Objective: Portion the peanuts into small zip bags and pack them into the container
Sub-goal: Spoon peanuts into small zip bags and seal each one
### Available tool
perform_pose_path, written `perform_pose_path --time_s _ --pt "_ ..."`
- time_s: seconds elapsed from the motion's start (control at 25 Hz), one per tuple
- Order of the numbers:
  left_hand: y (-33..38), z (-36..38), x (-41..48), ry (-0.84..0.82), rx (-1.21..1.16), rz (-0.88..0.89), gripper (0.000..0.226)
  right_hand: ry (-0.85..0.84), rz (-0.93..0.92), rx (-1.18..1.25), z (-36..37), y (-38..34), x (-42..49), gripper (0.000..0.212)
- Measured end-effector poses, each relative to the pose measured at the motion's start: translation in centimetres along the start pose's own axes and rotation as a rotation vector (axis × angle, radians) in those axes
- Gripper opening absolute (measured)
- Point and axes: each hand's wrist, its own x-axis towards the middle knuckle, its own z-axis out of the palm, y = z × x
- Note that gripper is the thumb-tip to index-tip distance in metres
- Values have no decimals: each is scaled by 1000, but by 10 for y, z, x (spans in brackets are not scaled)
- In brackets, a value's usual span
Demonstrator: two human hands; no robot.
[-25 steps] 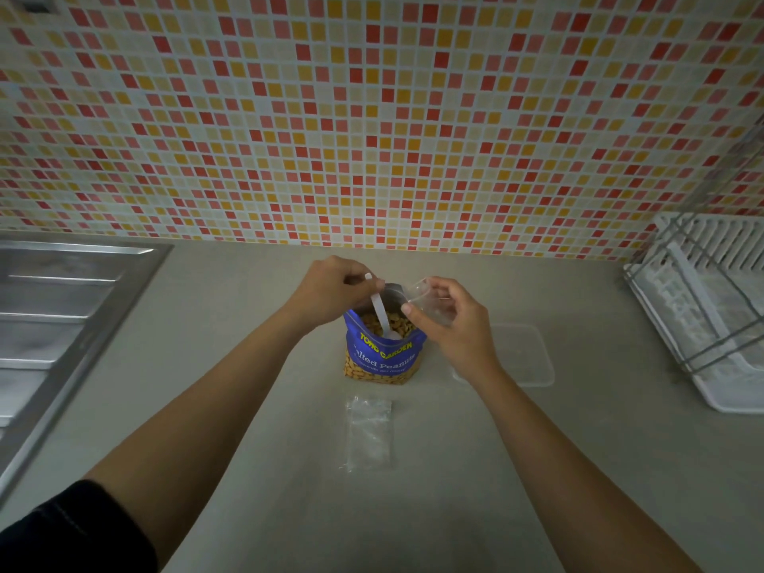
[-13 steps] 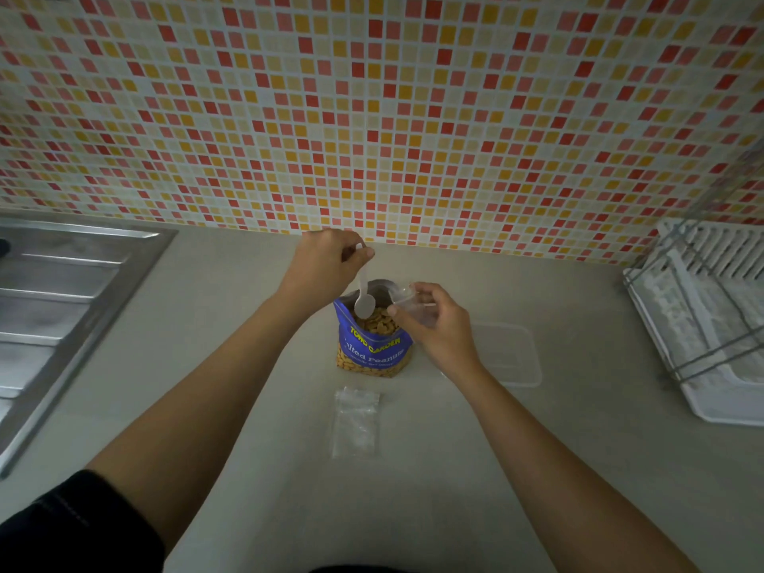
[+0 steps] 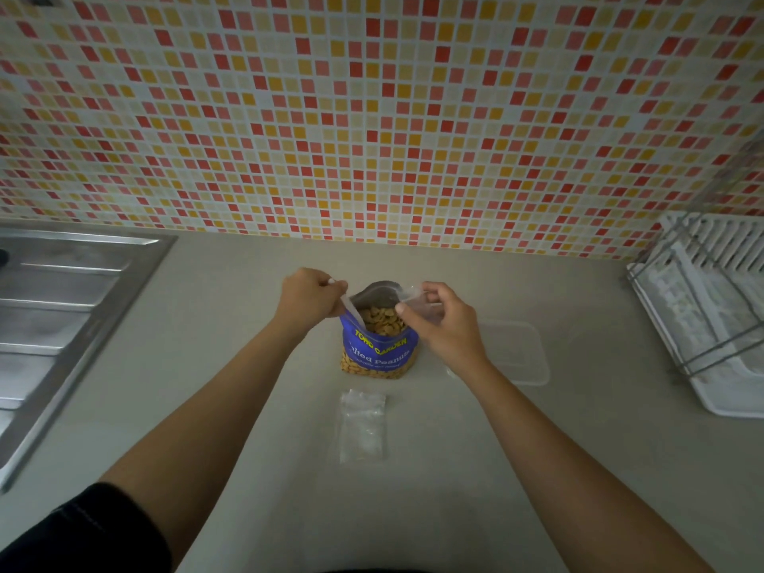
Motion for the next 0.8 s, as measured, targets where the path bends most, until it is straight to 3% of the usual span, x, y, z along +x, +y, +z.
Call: perform_pose_path --time_s 0.2,0.48,0.8 --pt "-8 -4 -2 -54 -347 -183 20 10 -4 -2 -1 0 -1 42" --pt "-16 -5 10 30 -484 -284 21 49 -25 36 -4 1 3 42" --pt "-2 -26 23 93 -588 -318 20 -51 -251 -322 -14 9 6 52"
